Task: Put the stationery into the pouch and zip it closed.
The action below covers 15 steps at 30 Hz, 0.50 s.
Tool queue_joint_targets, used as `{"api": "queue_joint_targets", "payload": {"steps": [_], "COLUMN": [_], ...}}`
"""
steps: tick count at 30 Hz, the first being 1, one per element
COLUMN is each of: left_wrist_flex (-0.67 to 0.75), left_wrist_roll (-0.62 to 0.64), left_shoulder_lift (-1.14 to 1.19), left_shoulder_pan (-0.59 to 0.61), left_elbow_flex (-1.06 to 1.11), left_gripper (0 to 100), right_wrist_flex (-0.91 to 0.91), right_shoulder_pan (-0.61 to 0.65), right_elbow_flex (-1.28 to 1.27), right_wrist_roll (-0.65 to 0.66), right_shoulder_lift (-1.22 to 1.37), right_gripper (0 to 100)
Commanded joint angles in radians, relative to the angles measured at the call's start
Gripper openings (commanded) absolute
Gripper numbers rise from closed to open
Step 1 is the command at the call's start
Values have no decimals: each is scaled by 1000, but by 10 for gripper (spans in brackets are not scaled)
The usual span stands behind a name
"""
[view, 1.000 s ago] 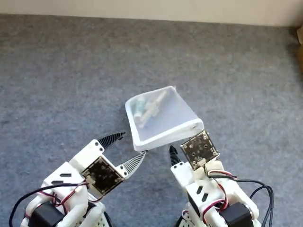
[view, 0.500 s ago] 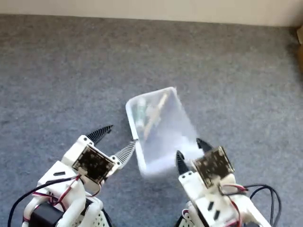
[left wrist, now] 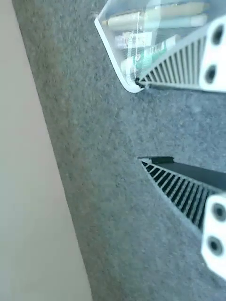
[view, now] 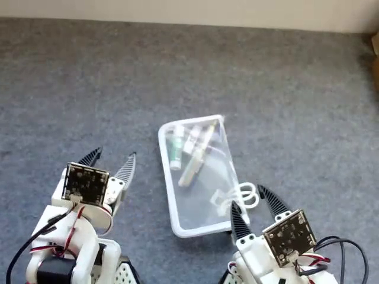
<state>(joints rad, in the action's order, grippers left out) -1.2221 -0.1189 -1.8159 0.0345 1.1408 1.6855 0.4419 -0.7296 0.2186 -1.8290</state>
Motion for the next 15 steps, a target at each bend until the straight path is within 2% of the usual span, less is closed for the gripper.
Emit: {"api": "queue_joint_targets", "payload": {"steps": [1,4,7,10,15], "left_wrist_flex": [31,32,71,120,209], "left_wrist_roll": [6,6,11,11,6], "left_shoulder_lift": [-12,-12,-12,-12,-12], "left_shoulder_pan": [54,96,143,163,159], "left_elbow_flex": [51,137,206,277,400], "left_gripper": [224,223,223,176,25], "right_wrist_flex": [10,41,-2,-59,-234], "right_shoulder_pan": [-13,-13,-31,-143,-377], "right_elbow_flex": [38,-22,-82,-124,-305], "right_wrist_roll": [14,14,14,14,14], "right_shoulder_lift": [-10,-10,-10,-10,-10], "right_gripper": [177,177,177,177,177]}}
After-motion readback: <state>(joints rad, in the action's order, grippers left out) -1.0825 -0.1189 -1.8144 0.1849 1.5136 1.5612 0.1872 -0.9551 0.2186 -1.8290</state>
